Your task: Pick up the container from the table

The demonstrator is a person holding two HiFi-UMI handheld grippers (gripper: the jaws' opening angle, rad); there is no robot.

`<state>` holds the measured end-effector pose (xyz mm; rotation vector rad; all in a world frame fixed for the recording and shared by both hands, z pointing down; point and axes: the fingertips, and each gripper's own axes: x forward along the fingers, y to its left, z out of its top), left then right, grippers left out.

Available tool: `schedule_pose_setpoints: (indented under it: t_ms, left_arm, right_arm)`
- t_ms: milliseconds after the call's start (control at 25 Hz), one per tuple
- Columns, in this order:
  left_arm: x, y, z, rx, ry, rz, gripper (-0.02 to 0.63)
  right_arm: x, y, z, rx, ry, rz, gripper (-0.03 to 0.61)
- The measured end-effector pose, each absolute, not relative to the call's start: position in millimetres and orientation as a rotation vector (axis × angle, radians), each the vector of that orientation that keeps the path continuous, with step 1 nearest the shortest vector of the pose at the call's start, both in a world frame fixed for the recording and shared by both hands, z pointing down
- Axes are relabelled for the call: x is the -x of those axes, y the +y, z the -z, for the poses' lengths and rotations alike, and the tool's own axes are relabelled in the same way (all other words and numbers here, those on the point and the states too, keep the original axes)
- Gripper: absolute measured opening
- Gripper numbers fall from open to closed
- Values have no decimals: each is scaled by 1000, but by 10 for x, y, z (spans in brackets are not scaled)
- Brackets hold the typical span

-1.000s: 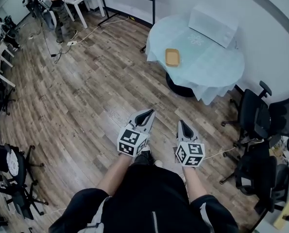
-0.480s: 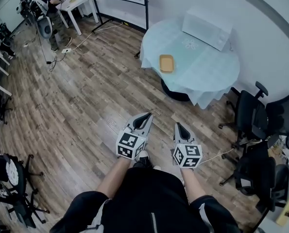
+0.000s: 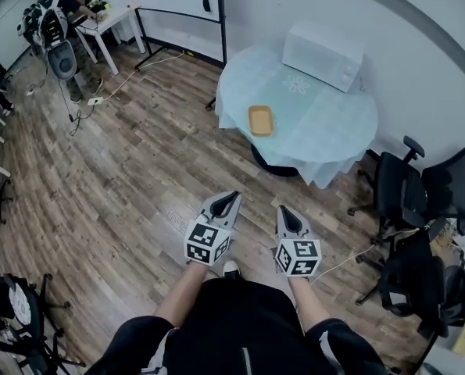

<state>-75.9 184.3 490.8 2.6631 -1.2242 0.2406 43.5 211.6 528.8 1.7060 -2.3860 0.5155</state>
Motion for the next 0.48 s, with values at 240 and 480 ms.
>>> schedule_pose_setpoints:
  t_ms: [240, 480]
  left_arm:
    - [857, 1642, -4905, -2693, -1170, -236, 26]
    - [916, 1535, -5033, -2688, -1130, -258, 26]
  right_arm:
    - [-313, 1950, -5268, -1743, -2359, -509, 26]
    - [-275, 1904, -5317, -1766, -2326, -519, 26]
